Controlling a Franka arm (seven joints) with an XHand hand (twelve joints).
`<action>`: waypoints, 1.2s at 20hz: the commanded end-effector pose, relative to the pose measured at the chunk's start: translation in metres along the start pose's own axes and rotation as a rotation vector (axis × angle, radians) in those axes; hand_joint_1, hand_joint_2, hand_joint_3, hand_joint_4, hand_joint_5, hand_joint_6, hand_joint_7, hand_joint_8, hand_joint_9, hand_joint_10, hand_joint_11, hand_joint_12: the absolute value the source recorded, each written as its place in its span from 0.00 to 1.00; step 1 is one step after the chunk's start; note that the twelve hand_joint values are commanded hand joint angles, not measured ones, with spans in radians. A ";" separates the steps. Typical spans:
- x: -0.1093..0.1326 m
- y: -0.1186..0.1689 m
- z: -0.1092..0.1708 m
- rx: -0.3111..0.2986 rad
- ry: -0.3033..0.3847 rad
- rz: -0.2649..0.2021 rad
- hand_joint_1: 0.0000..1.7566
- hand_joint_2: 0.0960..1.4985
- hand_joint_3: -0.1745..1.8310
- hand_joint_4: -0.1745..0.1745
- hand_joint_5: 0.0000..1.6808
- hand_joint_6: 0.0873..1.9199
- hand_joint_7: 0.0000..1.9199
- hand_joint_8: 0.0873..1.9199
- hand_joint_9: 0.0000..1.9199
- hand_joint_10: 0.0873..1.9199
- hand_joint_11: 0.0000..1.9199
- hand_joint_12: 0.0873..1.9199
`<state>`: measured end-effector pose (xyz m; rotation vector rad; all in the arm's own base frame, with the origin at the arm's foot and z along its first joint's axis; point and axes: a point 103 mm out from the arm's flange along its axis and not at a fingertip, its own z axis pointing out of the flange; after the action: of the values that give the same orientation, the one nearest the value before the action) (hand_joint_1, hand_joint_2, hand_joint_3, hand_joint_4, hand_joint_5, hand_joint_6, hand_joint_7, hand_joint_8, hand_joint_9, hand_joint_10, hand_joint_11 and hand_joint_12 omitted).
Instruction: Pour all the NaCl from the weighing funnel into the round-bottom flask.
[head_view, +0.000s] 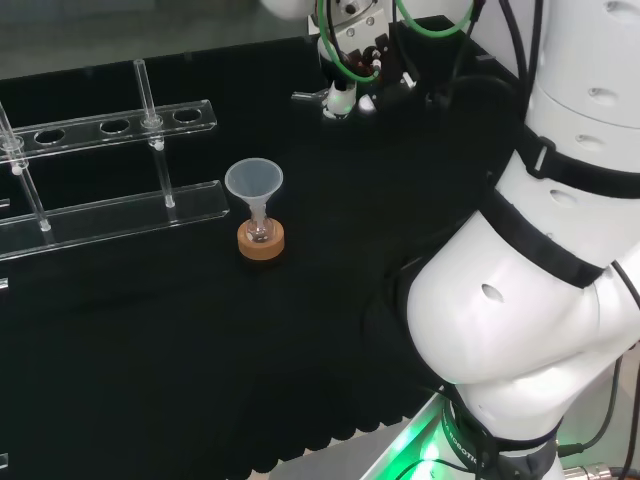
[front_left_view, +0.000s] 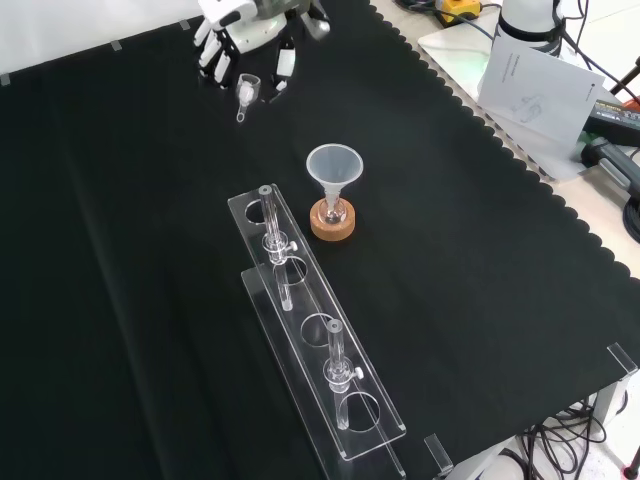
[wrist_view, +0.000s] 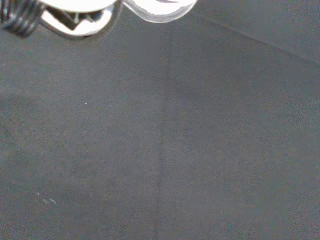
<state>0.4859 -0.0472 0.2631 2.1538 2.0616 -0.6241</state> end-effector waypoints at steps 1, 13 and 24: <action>0.002 -0.043 -0.010 0.011 -0.033 -0.010 0.62 0.44 0.39 1.00 0.70 0.40 0.33 0.32 0.49 0.18 0.35 0.59; 0.040 -0.089 -0.022 0.037 -0.111 -0.033 0.62 0.44 0.39 1.00 0.70 0.40 0.33 0.32 0.49 0.18 0.35 0.58; 0.090 -0.105 -0.028 0.065 -0.210 -0.078 0.62 0.44 0.39 1.00 0.70 0.40 0.33 0.32 0.49 0.18 0.34 0.58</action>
<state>0.3934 0.0418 0.2816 1.9883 2.0514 -0.8381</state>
